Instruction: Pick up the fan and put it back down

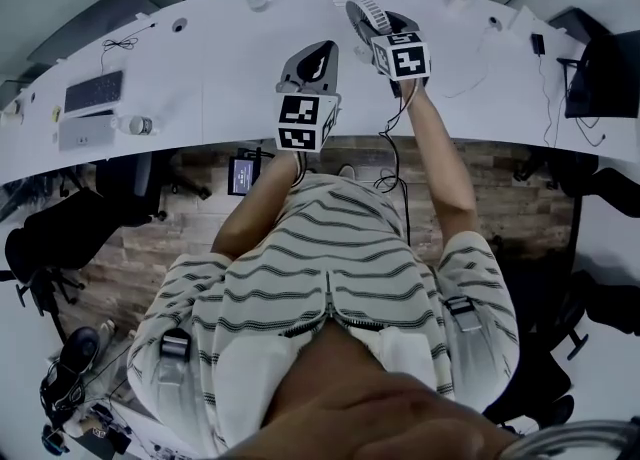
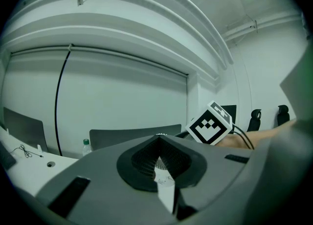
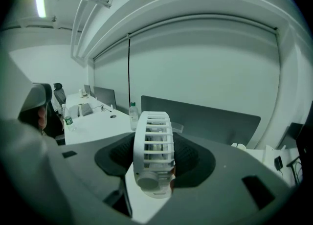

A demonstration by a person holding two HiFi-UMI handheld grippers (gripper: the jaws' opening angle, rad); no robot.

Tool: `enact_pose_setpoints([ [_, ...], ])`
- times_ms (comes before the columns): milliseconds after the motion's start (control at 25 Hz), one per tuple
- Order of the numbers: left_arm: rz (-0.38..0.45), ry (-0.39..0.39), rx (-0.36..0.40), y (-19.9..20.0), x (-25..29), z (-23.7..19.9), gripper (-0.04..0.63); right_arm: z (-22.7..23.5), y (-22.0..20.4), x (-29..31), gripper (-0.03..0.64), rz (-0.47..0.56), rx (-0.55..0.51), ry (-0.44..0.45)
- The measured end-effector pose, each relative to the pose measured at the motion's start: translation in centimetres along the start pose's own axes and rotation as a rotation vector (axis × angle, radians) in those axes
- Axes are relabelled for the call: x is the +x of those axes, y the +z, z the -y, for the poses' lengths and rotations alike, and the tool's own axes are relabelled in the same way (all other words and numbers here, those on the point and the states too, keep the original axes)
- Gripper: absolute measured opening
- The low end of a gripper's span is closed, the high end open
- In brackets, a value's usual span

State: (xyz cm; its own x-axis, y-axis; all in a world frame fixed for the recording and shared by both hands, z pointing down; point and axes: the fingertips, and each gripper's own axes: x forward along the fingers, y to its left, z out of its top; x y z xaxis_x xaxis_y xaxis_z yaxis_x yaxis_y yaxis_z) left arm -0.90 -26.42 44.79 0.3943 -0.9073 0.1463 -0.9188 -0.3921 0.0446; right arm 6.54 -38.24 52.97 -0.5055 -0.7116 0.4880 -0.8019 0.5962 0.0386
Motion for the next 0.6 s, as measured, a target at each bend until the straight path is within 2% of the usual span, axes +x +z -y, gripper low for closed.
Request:
enact_pose_setpoints([
  [240,-0.008,0.019,-0.001,-0.2,-0.1,-1.0,0.008,0.1,-0.5,2.6,0.222,-0.003,-0.057,0.071],
  [440,-0.013,0.031,0.0,-0.2,-0.1,-1.5,0.008,-0.2,-1.4,4.9,0.222,-0.016,-0.206,0.168],
  [600,-0.021,0.047,-0.001,-0.5,0.0,-2.2,0.008,-0.3,-3.1,6.6,0.222,-0.065,-0.271,0.227],
])
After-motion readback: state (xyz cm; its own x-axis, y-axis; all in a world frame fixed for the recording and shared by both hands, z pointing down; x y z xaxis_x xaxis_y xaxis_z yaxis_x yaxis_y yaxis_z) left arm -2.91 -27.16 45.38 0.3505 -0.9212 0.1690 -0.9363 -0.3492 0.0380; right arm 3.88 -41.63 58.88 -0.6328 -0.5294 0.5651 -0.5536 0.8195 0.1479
